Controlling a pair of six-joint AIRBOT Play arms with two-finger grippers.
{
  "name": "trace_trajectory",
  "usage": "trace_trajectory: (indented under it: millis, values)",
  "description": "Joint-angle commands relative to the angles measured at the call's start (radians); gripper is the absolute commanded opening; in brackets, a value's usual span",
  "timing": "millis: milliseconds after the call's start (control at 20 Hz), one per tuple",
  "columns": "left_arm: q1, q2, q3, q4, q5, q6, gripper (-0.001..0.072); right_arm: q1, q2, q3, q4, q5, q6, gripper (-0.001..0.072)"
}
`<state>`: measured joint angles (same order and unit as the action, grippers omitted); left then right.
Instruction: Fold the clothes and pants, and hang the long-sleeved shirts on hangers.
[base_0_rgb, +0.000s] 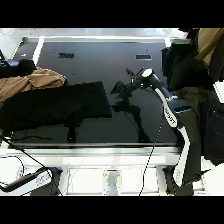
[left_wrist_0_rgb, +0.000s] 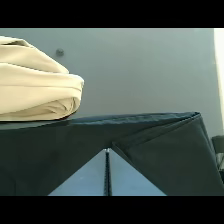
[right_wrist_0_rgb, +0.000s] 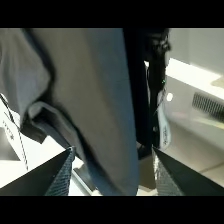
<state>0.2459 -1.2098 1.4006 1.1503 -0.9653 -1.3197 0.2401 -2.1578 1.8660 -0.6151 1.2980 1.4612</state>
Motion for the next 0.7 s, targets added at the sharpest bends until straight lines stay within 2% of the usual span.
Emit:
trace_trajectory:
  millis: [0, 350, 400, 600, 650]
  values:
    - [0.000, 0.000, 0.000, 0.000, -0.009, 0.000, 0.0021, 0.058, -0.048, -0.005, 0.019, -0.020, 0.047, 0.0558]
    - [0.000, 0.000, 0.000, 0.001, -0.053, 0.005, 0.0020, 0.132, -0.057, -0.004, 0.008, -0.169, 0.120, 0.0547]
    - [0.000, 0.000, 0.000, 0.001, -0.053, 0.005, 0.0021, 0.137, -0.057, -0.004, 0.008, -0.177, 0.120, 0.0484]
    - [0.000, 0.000, 0.000, 0.001, -0.053, 0.005, 0.0021, 0.148, -0.063, 0.016, 0.007, -0.209, 0.119, 0.0457]
    - [0.000, 0.000, 0.000, 0.001, -0.053, 0.005, 0.0021, 0.150, -0.063, 0.033, 0.007, -0.227, 0.119, 0.0378]
